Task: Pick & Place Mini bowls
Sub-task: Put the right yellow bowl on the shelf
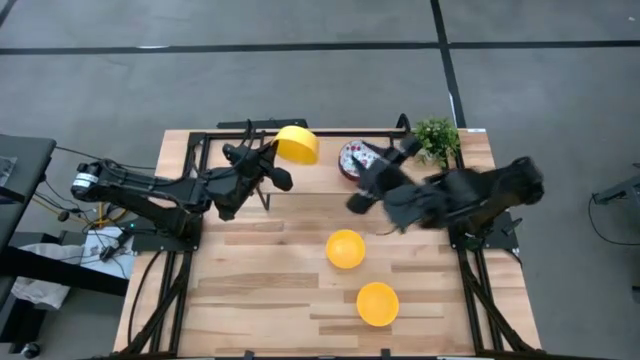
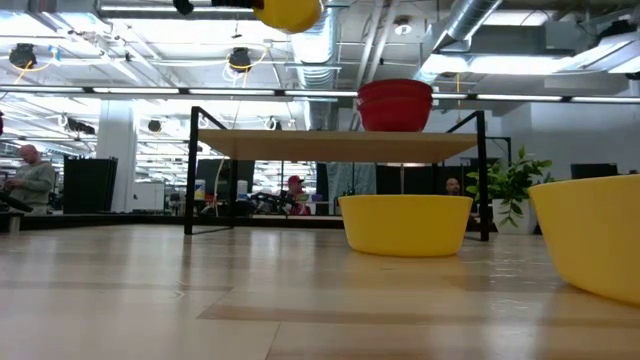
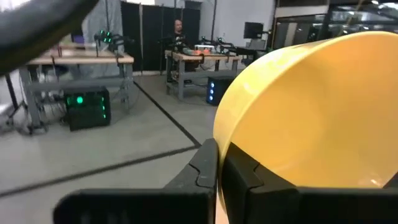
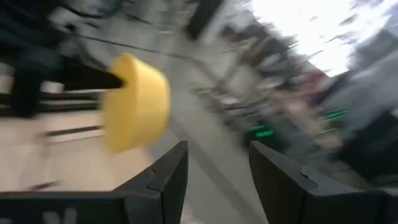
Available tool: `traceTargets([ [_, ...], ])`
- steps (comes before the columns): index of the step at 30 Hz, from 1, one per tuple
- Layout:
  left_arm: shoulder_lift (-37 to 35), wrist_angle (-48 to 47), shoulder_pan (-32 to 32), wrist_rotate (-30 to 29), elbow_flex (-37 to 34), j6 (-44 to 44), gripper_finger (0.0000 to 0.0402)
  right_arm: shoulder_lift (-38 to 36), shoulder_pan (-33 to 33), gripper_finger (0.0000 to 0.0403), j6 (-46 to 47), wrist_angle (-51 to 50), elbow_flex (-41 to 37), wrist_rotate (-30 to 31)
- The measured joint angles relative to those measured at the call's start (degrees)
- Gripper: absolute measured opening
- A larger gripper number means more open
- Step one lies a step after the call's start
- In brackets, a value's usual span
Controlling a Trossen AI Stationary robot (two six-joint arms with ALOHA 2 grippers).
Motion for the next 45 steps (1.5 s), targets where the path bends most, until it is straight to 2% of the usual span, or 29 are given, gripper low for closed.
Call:
traceTargets([
  [4, 0.0, -3.5, 0.7, 1.4, 0.0, -7.3, 0.0005, -4.4, -0.6, 0.0155, 14.9, -13.0, 0.1, -12.6],
  [8, 0.0, -7.9, 2.5, 7.3, 0.0, -16.2, 0.0004, -6.5, -1.3, 0.0153, 21.6, -20.4, 0.0, -19.2],
  [13, 0.0, -16.2, 6.1, 16.8, 0.0, -29.5, 0.0004, -6.9, -0.8, 0.0152, 22.6, -24.7, -0.2, -21.2],
  [18, 0.0, -23.7, 10.6, 27.8, 1.0, -39.1, 0.0004, -7.0, -0.6, 0.0147, 22.6, -26.7, -0.2, -23.1],
  [22, 0.0, -32.5, 15.2, 36.5, 4.4, -44.6, 0.0004, -7.0, 0.0, 0.0142, 22.6, -27.9, -0.2, -23.1],
  [28, 0.0, -42.2, 22.5, 48.3, 10.3, -47.0, 0.0003, -7.0, 0.5, 0.0135, 22.6, -29.3, -0.2, -23.1],
  [33, 0.0, -50.1, 25.7, 50.4, 14.4, -47.2, 0.0003, -7.0, 0.5, 0.0132, 22.6, -29.6, -0.2, -23.1],
  [39, 0.3, -53.6, 26.0, 51.4, 17.9, -48.4, 0.0003, -7.2, 0.4, 0.0133, 20.7, -29.4, -1.2, -22.2],
  [45, 3.6, -59.9, 26.0, 52.8, 23.0, -48.6, 0.0003, -13.7, -0.5, 0.0122, 19.3, -22.4, -13.0, -22.3],
])
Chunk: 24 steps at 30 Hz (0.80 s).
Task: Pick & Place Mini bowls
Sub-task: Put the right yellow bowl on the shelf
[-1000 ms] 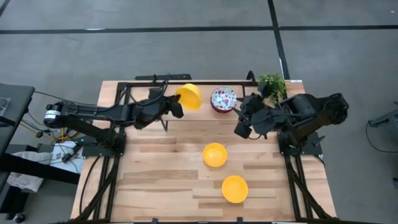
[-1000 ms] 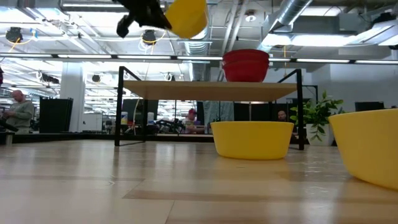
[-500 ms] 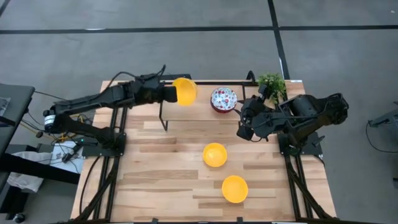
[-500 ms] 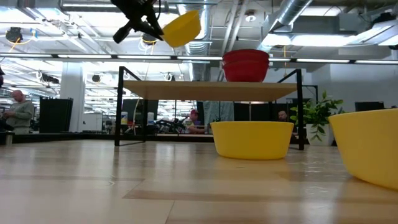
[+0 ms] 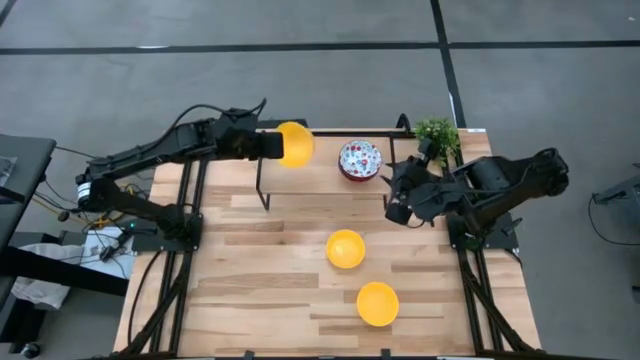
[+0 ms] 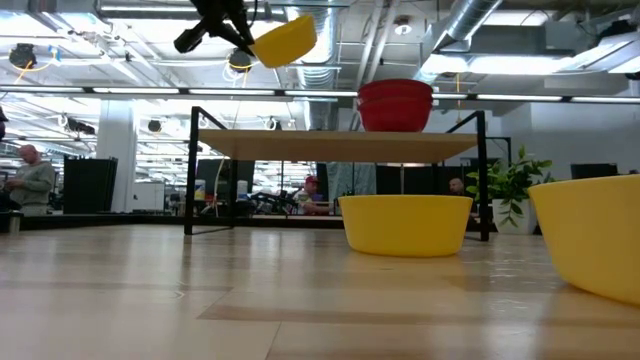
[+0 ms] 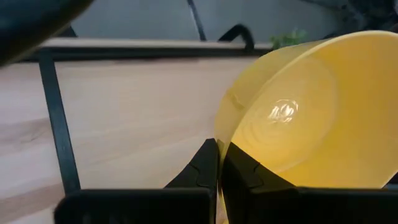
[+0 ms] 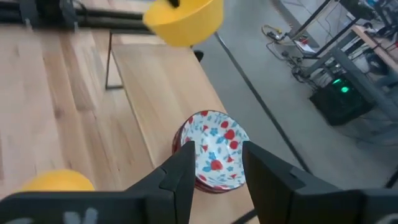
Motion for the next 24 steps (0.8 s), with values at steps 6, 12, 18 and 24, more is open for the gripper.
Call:
traceTargets([
  [6, 7.7, -6.6, 0.8, 4.8, 6.6, 0.0, 0.0003, -11.8, -0.1, 0.0109, -5.7, 17.1, -16.0, -3.1],
  [12, 14.1, -16.1, 4.2, 8.9, 13.2, 0.1, 0.0003, -23.1, -0.9, 0.0097, -12.8, 31.0, -28.7, -18.1],
  [18, 16.2, -21.4, 7.7, 11.6, 15.8, 0.1, 0.0003, -31.8, -2.5, 0.0093, -13.9, 39.4, -38.4, -22.7],
  [24, 18.7, -23.1, 9.9, 15.0, 15.9, -1.4, 0.0003, -37.7, -3.9, 0.0092, -16.7, 49.4, -46.4, -25.0],
])
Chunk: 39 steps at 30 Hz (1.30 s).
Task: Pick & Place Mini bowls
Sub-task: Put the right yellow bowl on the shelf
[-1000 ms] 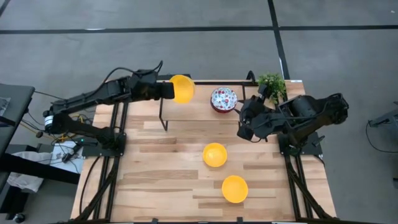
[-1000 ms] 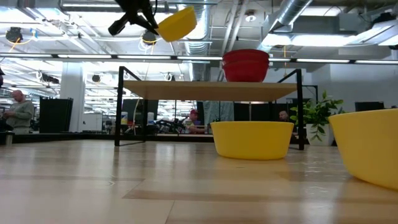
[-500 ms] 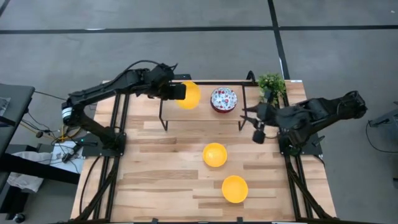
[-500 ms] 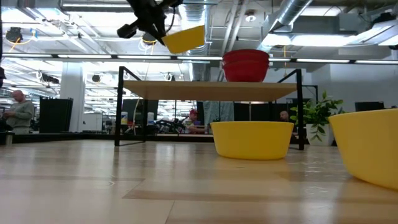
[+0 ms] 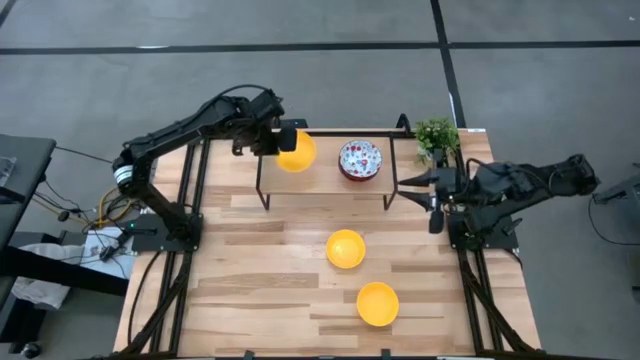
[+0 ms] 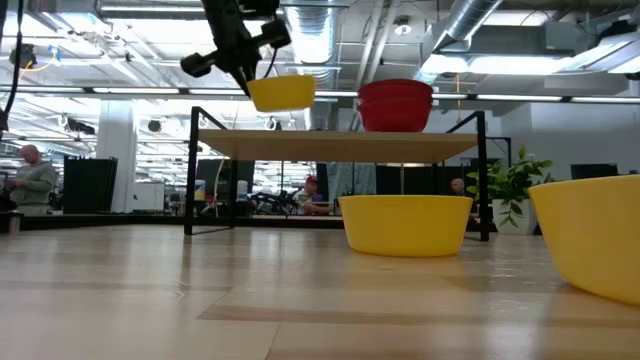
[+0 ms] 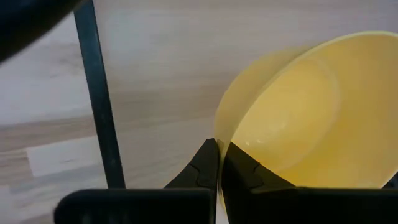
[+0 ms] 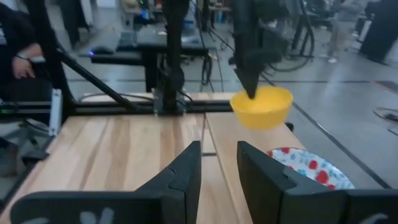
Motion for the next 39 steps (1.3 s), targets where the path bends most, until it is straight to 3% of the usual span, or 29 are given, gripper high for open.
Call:
traceTargets([
  [8, 3.3, 0.1, 0.0, 1.8, 0.0, -2.9, 0.0003, -2.2, -1.7, 0.0092, 0.5, 2.6, -4.6, -1.0],
  [39, 5.2, 2.2, -1.2, -0.3, -1.3, -7.5, 0.0003, -1.4, -1.9, 0.0092, 0.4, 2.5, -4.7, -1.0],
])
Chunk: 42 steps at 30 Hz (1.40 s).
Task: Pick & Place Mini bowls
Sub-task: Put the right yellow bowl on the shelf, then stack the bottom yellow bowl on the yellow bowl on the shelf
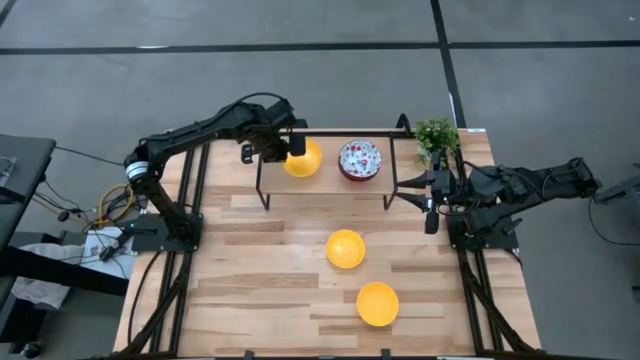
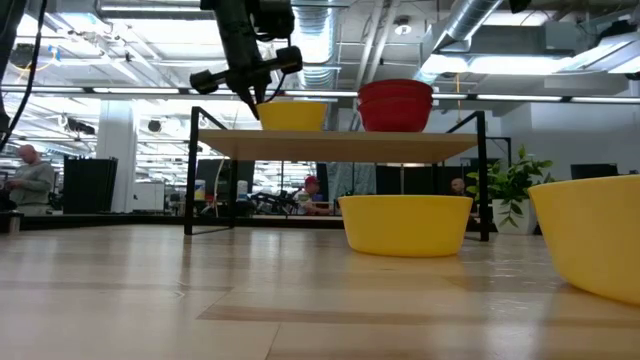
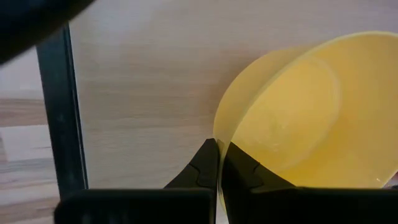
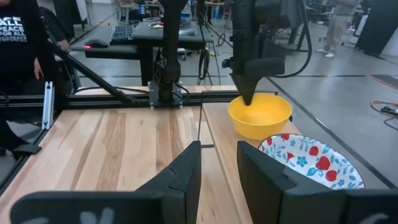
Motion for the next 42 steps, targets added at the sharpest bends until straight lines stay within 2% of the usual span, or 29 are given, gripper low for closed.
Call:
traceTargets([
  [12, -0.2, 0.1, -0.1, 0.0, -0.2, -0.2, 0.0012, 0.0, 0.0, 0.0092, 0.0, -0.2, 0.0, 0.1],
  [24, -0.2, 0.2, 0.0, 0.0, -0.2, -0.2, 0.0038, 0.0, 0.0, 0.0092, 0.0, -0.5, 0.0, 0.1],
  [37, -0.4, 0.1, 0.0, 0.0, -0.2, 0.1, 0.0088, 0.0, 0.0, 0.0092, 0.0, -0.5, 0.0, 0.0],
  [42, -3.6, 0.0, 0.4, 0.6, -0.2, 0.5, 0.0098, -0.1, 0.0, 0.0092, 0.0, -0.5, 0.0, 0.0],
])
